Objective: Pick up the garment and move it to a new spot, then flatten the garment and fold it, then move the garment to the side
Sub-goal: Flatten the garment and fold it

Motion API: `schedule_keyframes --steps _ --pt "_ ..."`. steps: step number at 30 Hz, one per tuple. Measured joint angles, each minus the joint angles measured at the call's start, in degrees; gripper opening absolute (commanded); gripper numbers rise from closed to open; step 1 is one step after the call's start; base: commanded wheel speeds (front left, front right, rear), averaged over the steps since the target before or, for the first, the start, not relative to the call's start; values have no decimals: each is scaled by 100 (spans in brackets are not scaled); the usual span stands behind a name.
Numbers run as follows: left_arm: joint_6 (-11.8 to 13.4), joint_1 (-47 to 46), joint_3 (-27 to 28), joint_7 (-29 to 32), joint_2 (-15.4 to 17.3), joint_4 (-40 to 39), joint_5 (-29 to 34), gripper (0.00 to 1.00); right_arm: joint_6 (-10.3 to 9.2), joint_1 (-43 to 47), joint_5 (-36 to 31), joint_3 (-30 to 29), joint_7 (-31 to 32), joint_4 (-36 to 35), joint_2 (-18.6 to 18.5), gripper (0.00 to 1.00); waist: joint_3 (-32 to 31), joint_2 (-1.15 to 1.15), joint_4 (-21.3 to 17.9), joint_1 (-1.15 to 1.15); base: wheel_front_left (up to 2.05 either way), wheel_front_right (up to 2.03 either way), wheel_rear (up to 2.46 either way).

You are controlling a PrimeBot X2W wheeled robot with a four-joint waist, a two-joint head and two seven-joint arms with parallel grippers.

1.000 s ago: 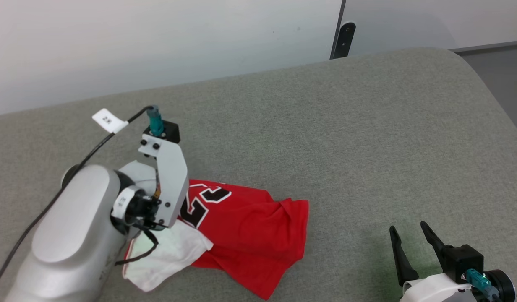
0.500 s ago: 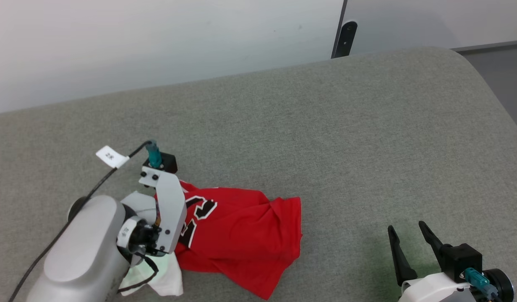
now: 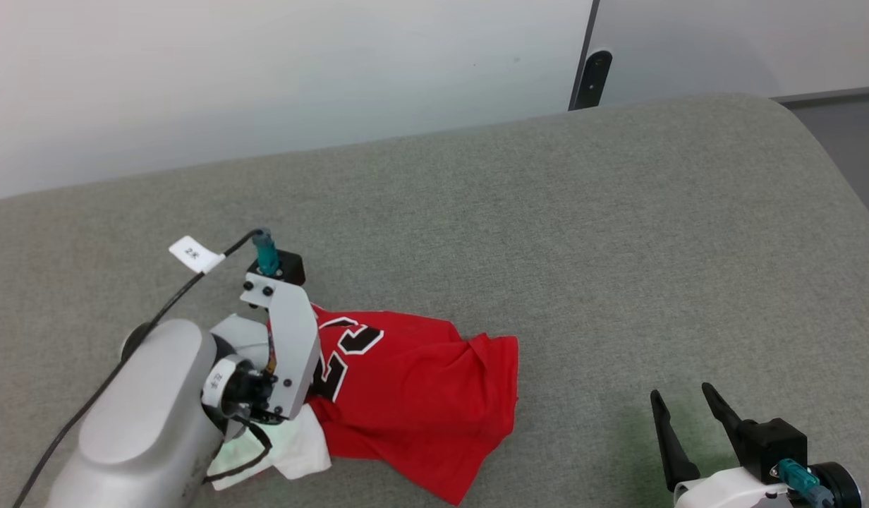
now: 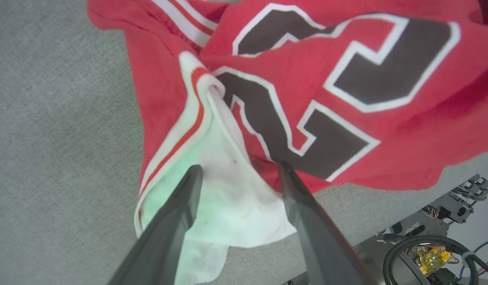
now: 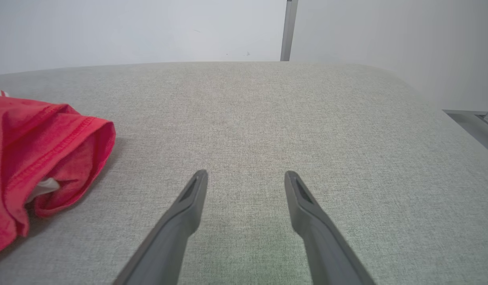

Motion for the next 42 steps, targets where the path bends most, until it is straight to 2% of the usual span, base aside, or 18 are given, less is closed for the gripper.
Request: schedule_keyframes --steps 1,2,3,4,5,6,8,13,18,24,28,34,42 --pt "1 3 0 27 -1 2 -27 90 0 6 0 7 3 -2 0 100 -6 0 7 0 0 0 0" --pt "2 8 -4 46 -1 0 -30 90 0 6 0 12 5 -9 0 100 -10 0 12 0 0 0 0" --pt "3 13 -10 51 2 -1 -31 61 0 6 0 19 5 -14 0 100 -13 0 15 0 0 0 0" --pt "10 20 -13 81 7 -5 -41 61 0 7 0 23 5 -18 0 100 -13 0 14 0 0 0 0" --pt "27 29 -18 103 11 -11 -57 47 0 8 0 25 5 -20 0 100 -12 0 14 0 0 0 0" --pt "27 33 -24 109 24 -24 -62 42 0 9 0 27 5 -26 0 100 -8 0 12 0 0 0 0" --pt "36 35 -23 160 45 -37 -77 0 0 15 0 32 5 -43 -1 100 3 0 8 0 0 0 0" --pt "99 79 -4 309 68 21 -174 0 0 18 0 34 5 -56 0 100 54 0 -7 0 0 0 0" --pt "42 47 18 502 219 -4 -257 0 0 17 0 32 5 -38 0 100 57 0 -15 0 0 0 0" --pt "-107 -157 5 814 628 -316 -225 0 0 36 -10 8 48 -45 0 100 14 0 21 0 0 0 0" --pt "-259 -236 -66 853 1070 -469 -24 0 0 80 -26 11 75 -79 0 100 28 0 46 0 0 0 0" --pt "-436 -327 -269 588 1618 -356 286 0 0 59 -57 36 114 -146 1 100 125 0 30 0 0 0 0" --pt "-506 -258 -517 -35 1844 252 403 0 0 -5 -108 26 156 -221 -2 100 333 0 -83 0 0 0 0"
